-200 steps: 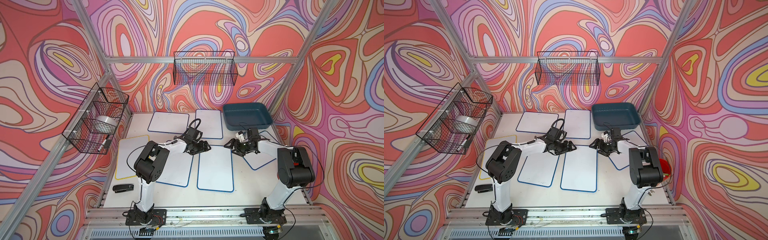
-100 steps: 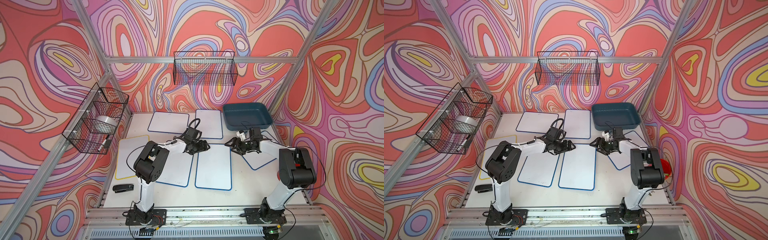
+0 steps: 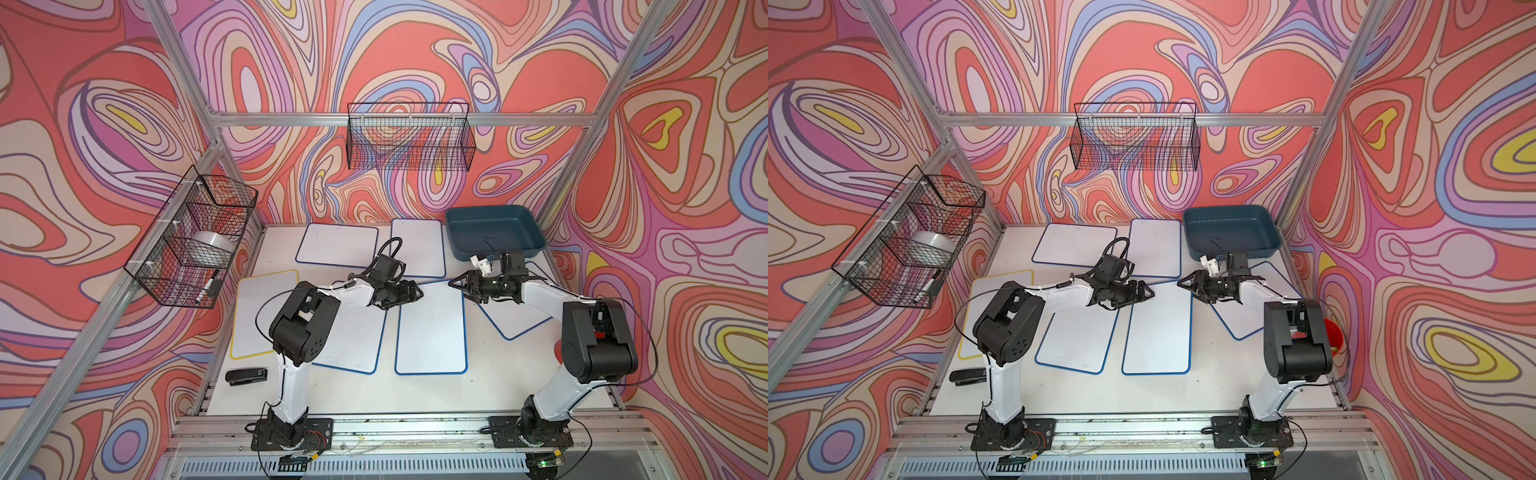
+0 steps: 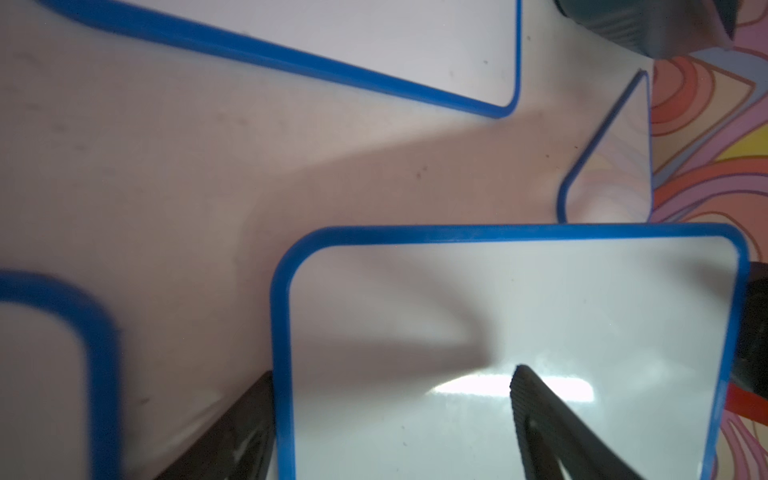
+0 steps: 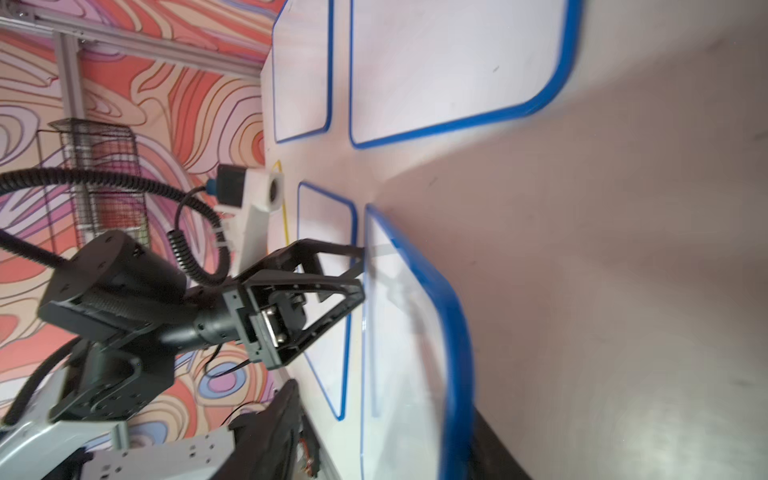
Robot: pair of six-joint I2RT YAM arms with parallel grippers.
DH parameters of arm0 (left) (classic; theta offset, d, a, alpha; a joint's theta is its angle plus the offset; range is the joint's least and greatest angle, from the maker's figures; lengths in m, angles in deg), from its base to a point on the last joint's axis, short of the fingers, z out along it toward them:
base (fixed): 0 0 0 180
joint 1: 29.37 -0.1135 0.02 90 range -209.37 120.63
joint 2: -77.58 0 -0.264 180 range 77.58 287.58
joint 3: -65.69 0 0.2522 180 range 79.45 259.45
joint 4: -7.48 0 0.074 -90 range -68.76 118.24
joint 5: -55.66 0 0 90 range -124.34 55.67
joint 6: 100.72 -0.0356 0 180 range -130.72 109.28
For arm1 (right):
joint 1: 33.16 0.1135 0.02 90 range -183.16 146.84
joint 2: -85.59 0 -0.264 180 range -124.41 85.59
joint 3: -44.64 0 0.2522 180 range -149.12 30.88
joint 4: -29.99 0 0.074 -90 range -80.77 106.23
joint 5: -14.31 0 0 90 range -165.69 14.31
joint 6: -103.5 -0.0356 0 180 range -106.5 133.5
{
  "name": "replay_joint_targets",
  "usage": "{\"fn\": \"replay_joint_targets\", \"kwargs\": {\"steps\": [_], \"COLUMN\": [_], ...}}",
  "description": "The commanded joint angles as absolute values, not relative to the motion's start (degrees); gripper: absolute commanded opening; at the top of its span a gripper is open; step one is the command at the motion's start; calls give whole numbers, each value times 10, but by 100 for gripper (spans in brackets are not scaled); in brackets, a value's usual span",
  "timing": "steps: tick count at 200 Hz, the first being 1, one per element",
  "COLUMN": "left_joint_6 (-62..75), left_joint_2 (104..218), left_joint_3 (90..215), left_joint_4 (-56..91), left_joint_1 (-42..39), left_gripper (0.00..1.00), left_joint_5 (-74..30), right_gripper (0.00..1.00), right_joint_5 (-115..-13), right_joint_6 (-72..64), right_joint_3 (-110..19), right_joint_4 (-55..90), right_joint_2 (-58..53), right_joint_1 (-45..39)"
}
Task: Put the whiteboard into the storage box
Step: Pick up the whiteboard at the center of the board.
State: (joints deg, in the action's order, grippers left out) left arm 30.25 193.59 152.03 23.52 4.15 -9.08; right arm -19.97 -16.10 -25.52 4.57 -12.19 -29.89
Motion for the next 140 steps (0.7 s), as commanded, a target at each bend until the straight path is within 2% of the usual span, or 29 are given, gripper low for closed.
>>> {"fn": "replay_joint_targets", "kwargs": {"steps": [1,26,89,131,140], "left_joint_6": [316,316,325,349,349], "left_joint_2": [1972,1974,1958,1937,1939], "left_joint_3": [1513,1517,1490,1452,1453], "left_joint_4": [247,251,236,187,185], "left_joint_1": [64,64,49,32,32], "left_gripper": [83,83,83,83,83], "left_joint_5": [-27,-26,-48,-59,-59], "right_gripper": [51,45,43,60,61], "right_joint_5": [-122,-130,-197,-214,-218], "right_joint_6": [-162,-142,-108,-98,-98], "right_joint_3": [-260,-272,-290,-310,-313], "right_joint_4": [43,15,-61,-113,-119], "right_joint_2": [-128,-130,-112,-94,-91], "right_joint_1": [-281,-282,-290,-293,-294]}}
